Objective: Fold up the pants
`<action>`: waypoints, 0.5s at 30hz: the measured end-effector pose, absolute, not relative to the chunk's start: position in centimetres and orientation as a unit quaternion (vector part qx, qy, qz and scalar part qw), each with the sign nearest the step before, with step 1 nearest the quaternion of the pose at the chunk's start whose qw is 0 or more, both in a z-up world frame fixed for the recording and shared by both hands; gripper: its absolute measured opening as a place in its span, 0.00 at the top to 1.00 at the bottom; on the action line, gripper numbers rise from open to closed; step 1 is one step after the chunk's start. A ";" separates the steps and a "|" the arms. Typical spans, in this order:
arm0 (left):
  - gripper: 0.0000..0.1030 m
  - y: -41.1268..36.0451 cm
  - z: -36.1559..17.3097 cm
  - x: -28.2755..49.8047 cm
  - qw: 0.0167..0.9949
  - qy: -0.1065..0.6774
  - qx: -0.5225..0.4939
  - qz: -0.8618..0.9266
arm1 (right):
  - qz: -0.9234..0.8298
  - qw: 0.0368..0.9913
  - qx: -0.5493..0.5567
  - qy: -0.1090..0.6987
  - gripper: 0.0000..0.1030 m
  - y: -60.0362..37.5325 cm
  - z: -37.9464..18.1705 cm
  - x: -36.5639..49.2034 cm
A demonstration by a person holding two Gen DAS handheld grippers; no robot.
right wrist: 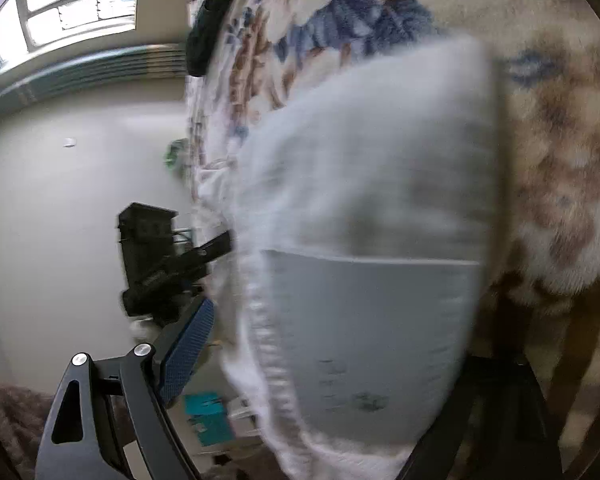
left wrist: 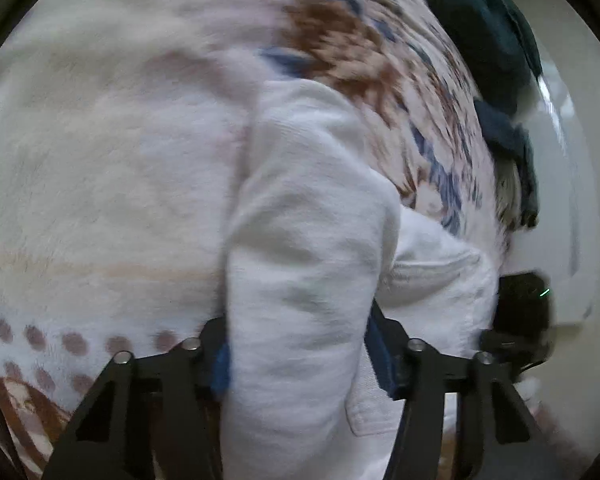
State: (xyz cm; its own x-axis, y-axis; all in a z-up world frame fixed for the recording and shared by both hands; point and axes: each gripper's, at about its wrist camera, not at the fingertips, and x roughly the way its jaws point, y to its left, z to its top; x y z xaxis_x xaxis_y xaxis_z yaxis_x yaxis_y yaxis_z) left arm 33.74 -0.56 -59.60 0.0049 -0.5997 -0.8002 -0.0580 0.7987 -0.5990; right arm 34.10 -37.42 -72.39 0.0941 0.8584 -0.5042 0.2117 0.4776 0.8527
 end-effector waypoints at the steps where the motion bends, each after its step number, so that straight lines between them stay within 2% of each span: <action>1: 0.50 0.0 -60.3 34.0 0.654 0.679 -0.264 -0.203 | 0.250 0.603 0.432 0.622 0.22 -37.8 -72.9 34.2; 3: 0.48 0.7 -61.5 34.2 0.632 0.684 -0.298 -0.209 | 0.237 0.592 0.448 0.626 0.25 -38.5 -74.1 34.3; 5: 0.42 0.6 -61.5 34.1 0.633 0.681 -0.297 -0.219 | 0.241 0.584 0.453 0.630 0.23 -38.1 -74.8 34.6; 7: 0.32 0.2 -61.0 34.0 0.634 0.679 -0.287 -0.234 | 0.245 0.580 0.450 0.633 0.17 -37.5 -75.0 35.1; 9: 0.28 -0.5 -60.9 34.0 0.631 0.681 -0.280 -0.244 | 0.261 0.580 0.445 0.631 0.17 -36.3 -75.0 35.4; 11: 0.29 -1.1 -60.6 34.1 0.640 0.678 -0.269 -0.242 | 0.269 0.584 0.430 0.634 0.19 -35.3 -74.9 35.9; 13: 0.49 -1.5 -59.5 33.8 0.658 0.668 -0.253 -0.237 | 0.266 0.582 0.442 0.628 0.48 -35.1 -75.0 36.1; 15: 0.58 -1.6 -58.4 33.4 0.667 0.661 -0.250 -0.236 | 0.252 0.589 0.441 0.628 0.54 -34.8 -74.8 36.0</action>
